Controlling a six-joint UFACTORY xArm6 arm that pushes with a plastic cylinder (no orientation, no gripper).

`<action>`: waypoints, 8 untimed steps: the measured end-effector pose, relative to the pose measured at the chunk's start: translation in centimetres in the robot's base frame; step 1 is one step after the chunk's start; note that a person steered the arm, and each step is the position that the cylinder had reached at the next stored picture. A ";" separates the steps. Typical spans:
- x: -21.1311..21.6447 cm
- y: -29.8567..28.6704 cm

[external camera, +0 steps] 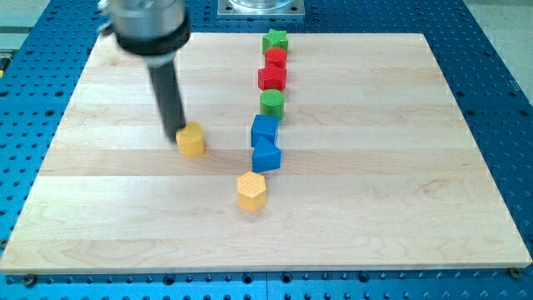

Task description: Move the heart below the hexagon

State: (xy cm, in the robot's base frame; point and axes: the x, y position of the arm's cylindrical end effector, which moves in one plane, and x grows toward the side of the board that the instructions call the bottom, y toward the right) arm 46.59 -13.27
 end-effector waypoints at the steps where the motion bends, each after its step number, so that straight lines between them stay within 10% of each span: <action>1: 0.1 -1.6; 2: -3.6 0.6; 4: 7.4 2.4; 8: 12.5 5.0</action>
State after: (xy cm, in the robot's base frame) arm 59.05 -8.26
